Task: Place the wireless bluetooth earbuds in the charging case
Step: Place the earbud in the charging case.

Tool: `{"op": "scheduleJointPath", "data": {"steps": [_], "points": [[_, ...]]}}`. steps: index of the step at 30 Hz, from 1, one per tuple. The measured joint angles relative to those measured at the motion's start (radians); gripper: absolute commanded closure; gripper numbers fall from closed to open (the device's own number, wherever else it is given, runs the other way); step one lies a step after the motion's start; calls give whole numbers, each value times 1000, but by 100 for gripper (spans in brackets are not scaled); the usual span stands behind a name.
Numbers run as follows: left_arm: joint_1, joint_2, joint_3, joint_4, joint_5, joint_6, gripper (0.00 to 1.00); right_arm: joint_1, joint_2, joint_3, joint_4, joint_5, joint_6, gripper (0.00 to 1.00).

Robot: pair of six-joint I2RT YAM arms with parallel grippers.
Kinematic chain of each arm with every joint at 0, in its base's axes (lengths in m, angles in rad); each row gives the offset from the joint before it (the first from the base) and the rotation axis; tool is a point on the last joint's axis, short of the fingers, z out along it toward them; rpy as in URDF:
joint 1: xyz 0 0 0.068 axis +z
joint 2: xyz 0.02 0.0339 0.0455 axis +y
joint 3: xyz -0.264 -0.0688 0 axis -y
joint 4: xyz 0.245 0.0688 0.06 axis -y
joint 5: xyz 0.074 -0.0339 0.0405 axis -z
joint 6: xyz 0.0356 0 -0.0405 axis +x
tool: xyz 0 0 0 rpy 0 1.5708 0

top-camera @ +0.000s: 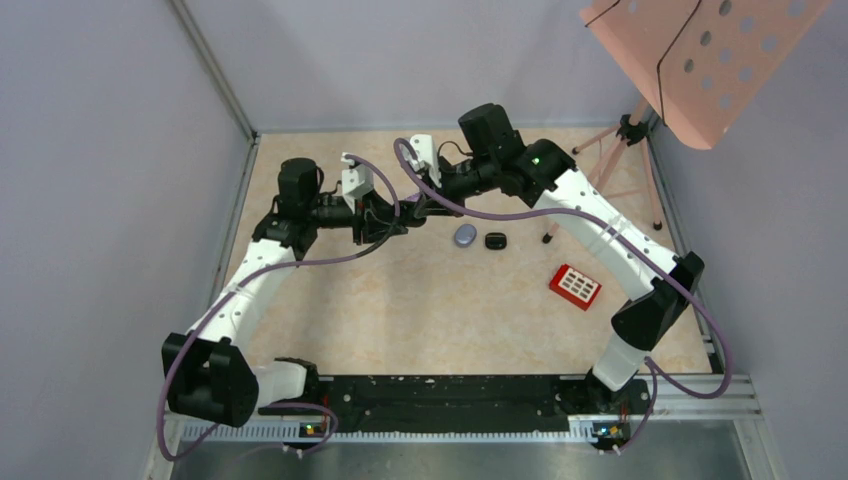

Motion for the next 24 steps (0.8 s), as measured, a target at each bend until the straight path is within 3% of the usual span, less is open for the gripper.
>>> {"op": "scheduleJointPath", "data": {"steps": [22,24], "points": [[-2,-25,3,-37,-5,4,100,22,1,-34,-32,73,-89,100],[-2,-25,3,-35,-4,-2,100,23,1,-34,-32,75,-91,96]]}}
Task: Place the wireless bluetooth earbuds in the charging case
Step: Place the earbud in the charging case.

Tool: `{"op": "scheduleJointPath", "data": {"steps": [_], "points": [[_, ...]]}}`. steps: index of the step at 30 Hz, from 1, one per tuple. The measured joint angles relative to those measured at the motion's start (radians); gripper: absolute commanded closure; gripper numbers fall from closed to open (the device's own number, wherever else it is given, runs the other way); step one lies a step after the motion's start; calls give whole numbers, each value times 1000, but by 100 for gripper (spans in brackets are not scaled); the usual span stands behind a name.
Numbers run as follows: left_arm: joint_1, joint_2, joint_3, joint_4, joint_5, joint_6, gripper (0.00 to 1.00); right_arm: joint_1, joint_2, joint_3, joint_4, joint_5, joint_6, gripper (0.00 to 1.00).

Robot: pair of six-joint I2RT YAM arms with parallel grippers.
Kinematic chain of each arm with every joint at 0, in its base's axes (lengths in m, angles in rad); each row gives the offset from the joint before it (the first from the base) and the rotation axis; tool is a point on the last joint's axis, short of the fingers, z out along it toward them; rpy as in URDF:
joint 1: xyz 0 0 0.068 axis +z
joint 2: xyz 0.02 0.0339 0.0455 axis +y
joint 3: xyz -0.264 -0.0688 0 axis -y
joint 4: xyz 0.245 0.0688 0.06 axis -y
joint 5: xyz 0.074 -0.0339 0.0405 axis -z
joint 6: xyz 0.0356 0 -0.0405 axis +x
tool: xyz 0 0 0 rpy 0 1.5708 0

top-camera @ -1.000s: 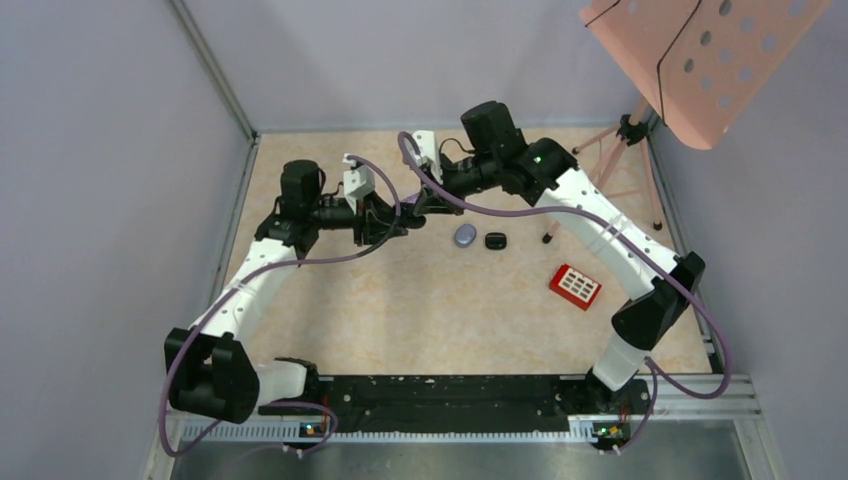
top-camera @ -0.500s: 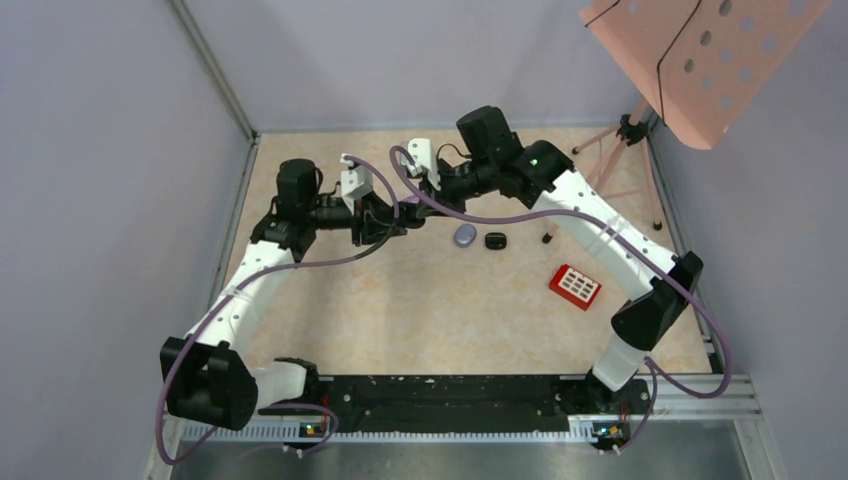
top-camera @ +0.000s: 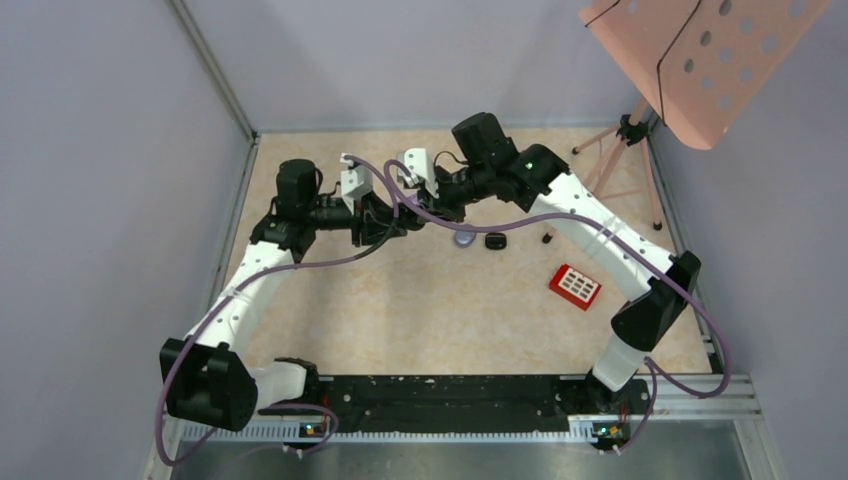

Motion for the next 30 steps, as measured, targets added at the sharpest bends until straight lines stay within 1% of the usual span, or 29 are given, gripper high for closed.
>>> {"op": "scheduleJointPath", "data": {"steps": [2,6,7,10,16,18,21,30], "points": [[0,0,0,9,0,-9,100,2,0,0,0,4,0,85],[-2,0,0,21,0,-23,100,3,0,0,3,17,3,67],[-2,0,0,23,-5,-24,100,3,0,0,1,16,6,64],[-2,0,0,44,-12,-25,100,8,-2,0,-4,18,13,60],[-5,0,0,52,-11,-21,100,10,-38,2,-11,15,40,61],[-5,0,0,52,-11,-17,100,10,-57,4,-4,9,58,64],[-6,0,0,52,-11,-13,100,10,-65,17,18,3,76,71],[-6,0,0,51,2,-13,100,10,-49,37,53,-23,102,74]]}}
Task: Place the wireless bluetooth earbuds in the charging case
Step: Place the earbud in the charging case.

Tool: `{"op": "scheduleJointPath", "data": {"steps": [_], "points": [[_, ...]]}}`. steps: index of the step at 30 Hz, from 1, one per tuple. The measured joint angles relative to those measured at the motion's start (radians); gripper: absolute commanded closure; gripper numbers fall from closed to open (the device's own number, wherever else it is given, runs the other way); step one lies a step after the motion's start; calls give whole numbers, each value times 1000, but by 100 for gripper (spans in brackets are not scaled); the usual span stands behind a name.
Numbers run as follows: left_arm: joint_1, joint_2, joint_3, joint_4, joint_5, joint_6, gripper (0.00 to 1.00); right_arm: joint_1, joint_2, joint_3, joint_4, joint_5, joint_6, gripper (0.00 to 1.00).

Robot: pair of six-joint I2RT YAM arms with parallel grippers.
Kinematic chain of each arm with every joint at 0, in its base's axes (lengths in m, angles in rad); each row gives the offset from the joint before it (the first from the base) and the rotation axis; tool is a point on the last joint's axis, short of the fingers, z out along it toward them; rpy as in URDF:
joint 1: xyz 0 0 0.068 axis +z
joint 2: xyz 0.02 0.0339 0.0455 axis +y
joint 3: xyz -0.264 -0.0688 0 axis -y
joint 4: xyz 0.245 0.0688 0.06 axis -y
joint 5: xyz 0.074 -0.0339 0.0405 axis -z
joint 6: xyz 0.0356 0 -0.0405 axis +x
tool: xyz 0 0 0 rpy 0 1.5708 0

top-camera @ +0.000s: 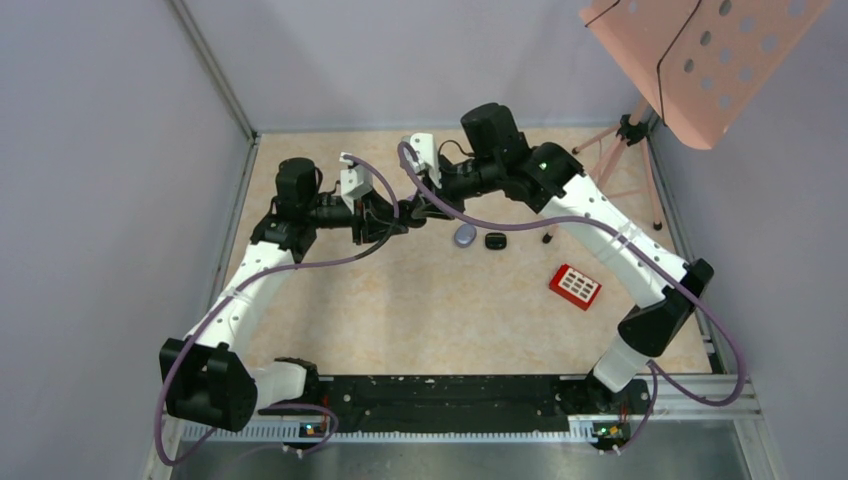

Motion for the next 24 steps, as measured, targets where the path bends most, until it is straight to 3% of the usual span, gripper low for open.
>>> {"op": "scheduleJointPath", "data": {"steps": [16,21,24], "points": [[0,0,0,0,3,-1,100,0,68,11,18,-24,26,74],[0,-2,0,0,3,-1,100,0,77,13,44,-50,48,82],[0,-6,0,-1,5,-1,100,0,85,13,52,-53,54,95]]}}
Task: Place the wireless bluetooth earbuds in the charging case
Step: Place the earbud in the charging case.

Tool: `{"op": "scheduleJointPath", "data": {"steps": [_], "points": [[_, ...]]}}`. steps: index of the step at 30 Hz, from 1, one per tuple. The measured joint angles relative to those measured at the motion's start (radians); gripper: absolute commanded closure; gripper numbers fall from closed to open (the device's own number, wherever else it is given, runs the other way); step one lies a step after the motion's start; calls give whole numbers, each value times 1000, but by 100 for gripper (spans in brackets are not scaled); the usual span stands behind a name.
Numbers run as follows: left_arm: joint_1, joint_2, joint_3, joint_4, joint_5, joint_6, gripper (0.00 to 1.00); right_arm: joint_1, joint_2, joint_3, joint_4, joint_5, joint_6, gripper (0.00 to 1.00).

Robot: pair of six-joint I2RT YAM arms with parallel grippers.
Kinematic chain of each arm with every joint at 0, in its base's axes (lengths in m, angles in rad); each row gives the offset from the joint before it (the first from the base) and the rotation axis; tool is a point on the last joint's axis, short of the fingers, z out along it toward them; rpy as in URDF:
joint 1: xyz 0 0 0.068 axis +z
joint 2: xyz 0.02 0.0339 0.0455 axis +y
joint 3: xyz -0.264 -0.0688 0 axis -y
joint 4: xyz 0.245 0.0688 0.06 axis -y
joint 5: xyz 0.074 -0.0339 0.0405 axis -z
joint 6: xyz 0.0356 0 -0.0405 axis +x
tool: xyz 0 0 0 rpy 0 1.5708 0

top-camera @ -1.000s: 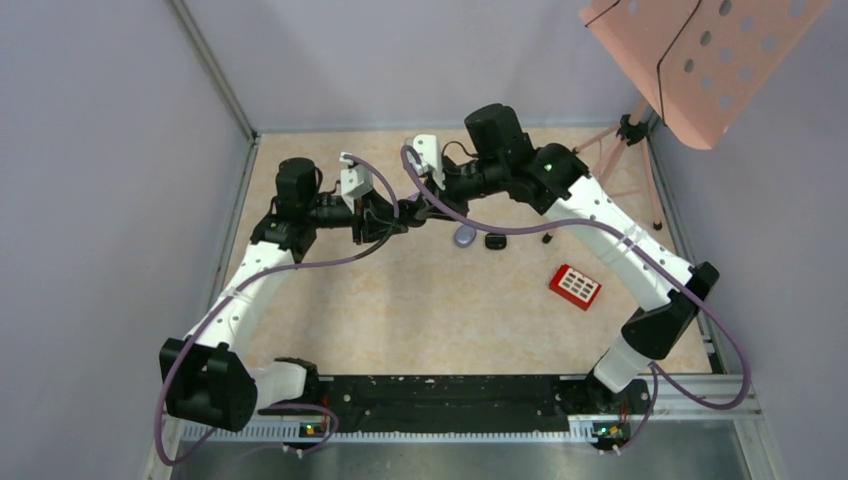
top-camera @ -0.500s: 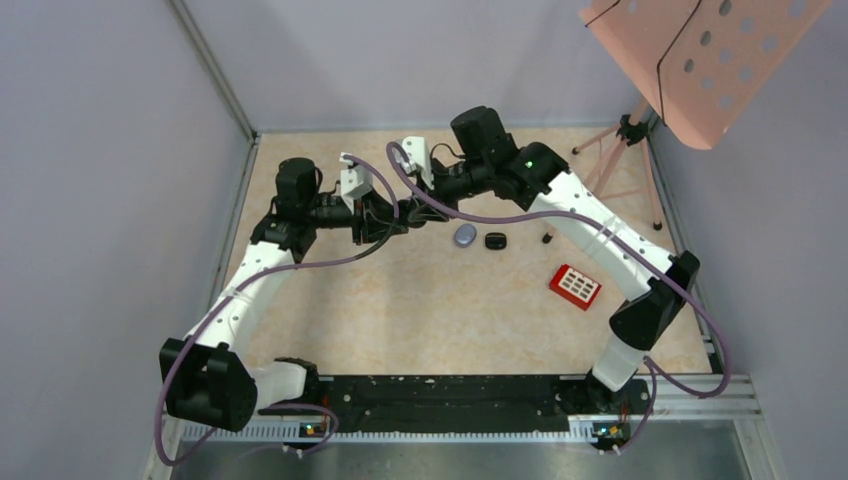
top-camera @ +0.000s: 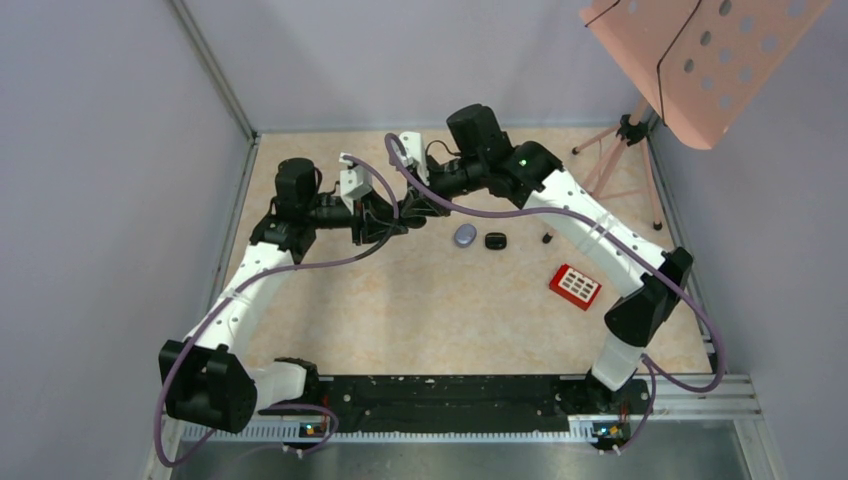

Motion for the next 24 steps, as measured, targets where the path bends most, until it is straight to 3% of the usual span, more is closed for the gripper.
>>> {"op": "scheduleJointPath", "data": {"steps": [1,11,24], "points": [[0,-1,0,0,0,0,100,0,3,0,3,-2,3,100],[1,-1,0,-10,-6,-17,100,0,0,-15,28,-1,10,100],[-2,-8,-6,107,-16,-162,100,-1,-121,-200,257,37,90,100]]}}
